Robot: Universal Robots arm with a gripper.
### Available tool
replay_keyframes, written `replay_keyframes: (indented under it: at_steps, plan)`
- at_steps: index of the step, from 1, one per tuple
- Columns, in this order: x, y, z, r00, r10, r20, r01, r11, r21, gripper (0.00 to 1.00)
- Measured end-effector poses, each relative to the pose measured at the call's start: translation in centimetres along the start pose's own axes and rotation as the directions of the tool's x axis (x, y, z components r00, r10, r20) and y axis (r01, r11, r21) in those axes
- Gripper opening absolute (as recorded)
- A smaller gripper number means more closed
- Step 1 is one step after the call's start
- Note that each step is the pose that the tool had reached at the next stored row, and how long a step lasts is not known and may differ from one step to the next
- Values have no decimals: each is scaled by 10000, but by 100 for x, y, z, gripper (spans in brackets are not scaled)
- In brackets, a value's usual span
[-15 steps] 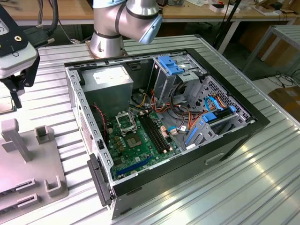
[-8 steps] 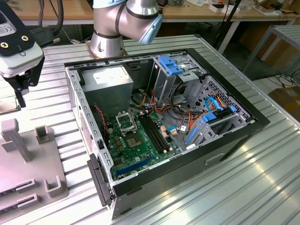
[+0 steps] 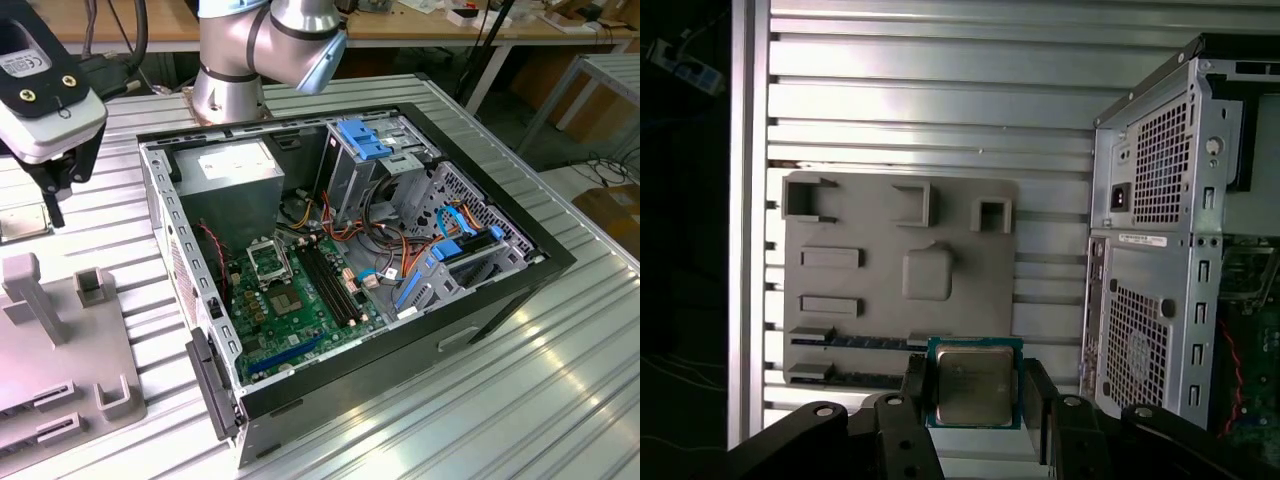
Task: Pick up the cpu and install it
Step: 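Pick up the cpu and move it towards the insertion slot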
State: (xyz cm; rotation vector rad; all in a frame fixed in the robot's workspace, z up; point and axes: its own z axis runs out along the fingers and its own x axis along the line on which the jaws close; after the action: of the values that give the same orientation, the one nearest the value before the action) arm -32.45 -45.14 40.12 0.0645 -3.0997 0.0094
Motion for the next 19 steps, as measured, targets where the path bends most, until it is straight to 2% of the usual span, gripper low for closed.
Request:
replay_keyframes:
  at_steps: [19]
  plan:
    - [-198,-12,-8,10000,0,0,0,10000,0,47]
